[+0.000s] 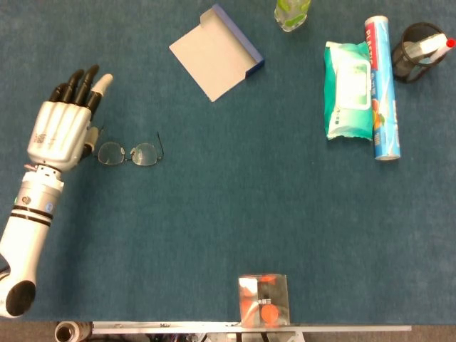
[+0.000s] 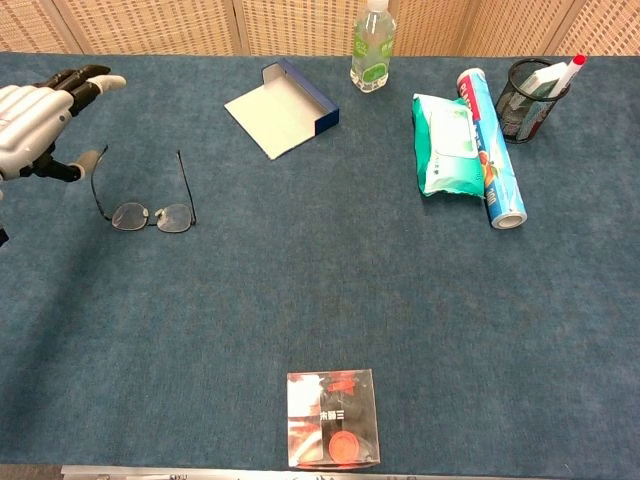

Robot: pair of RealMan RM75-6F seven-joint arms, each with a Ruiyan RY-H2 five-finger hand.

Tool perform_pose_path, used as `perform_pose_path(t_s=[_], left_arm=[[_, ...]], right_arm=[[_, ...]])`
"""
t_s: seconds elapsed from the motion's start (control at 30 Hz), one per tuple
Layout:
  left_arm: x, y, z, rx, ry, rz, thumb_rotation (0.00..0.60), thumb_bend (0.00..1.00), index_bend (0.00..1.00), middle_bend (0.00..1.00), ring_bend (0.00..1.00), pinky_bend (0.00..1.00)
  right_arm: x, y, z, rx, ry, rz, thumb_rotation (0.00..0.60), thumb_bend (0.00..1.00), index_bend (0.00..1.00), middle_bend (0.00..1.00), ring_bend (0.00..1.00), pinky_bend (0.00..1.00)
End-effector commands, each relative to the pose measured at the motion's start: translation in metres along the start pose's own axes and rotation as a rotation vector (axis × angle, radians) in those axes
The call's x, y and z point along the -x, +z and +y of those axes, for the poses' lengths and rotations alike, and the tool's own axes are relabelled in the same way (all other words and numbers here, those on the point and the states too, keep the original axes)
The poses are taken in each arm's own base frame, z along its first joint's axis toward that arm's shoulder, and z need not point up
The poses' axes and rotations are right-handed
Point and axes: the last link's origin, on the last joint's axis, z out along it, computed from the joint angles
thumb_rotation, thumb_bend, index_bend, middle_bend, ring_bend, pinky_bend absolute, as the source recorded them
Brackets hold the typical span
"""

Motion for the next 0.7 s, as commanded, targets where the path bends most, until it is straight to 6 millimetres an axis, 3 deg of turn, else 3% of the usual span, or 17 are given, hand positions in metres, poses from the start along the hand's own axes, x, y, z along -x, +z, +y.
perform_pose_path(t_s=[0.03, 0.7], left_arm=[[0.001, -0.001, 0.004, 0.011, 0.0, 0.0, 0.6, 0.42, 0.0, 0.0, 0.02, 0.16], [0.021, 0.009, 0.035, 0.069, 0.01, -0.041, 0.6, 0.42, 0.0, 0.0, 0.02, 0.16]], right_arm=[[0.0, 0.0, 0.0, -0.001, 0.001, -0.001, 0.6, 0.26, 0.63, 0.5, 0.38, 0.39], [-0.005, -0.004, 0.004, 0.005, 0.018, 0.017, 0.6, 0.26, 0.63, 0.5, 0.38, 0.39]])
